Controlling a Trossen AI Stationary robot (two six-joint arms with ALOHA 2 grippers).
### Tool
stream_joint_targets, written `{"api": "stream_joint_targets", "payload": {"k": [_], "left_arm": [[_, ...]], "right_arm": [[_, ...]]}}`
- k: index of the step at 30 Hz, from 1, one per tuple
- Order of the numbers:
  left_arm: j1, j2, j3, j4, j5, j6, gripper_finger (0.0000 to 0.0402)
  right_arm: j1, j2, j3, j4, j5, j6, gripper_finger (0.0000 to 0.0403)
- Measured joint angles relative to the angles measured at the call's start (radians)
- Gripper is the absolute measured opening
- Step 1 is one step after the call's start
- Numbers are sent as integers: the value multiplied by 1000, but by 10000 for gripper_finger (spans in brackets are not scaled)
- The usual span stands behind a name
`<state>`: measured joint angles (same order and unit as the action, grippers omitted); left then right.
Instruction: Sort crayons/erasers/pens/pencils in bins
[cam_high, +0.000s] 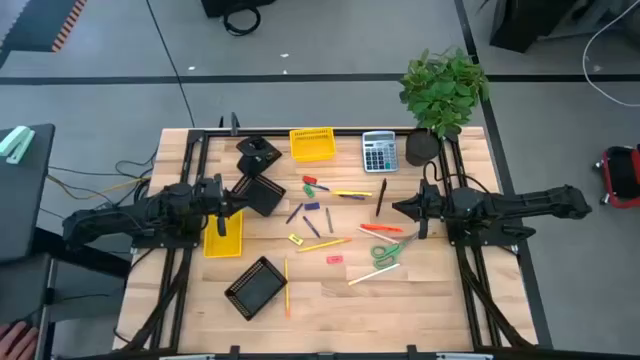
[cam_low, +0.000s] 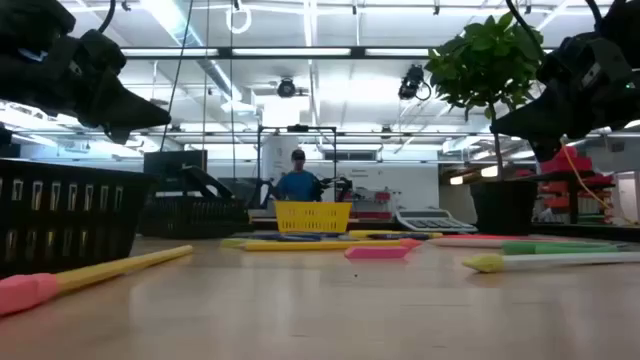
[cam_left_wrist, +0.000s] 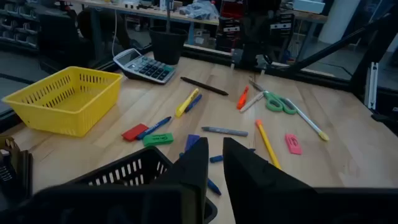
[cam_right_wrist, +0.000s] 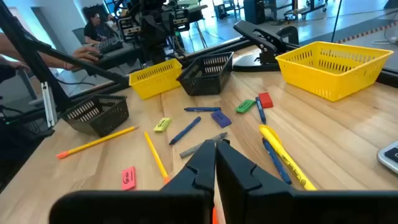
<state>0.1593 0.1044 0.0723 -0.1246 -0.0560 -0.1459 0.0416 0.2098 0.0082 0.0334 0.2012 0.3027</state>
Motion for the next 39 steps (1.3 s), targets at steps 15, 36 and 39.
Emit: {"api": "stream_joint_targets", "payload": {"k": [15,36,39], "left_arm": [[0,0,0,0,0,0,59],[0,0,0,0,0,0,56],[0,0,0,0,0,0,52]], "right_arm": [[0,0,0,0,0,0,21],[0,0,0,0,0,0,21],[0,0,0,0,0,0,21]]}}
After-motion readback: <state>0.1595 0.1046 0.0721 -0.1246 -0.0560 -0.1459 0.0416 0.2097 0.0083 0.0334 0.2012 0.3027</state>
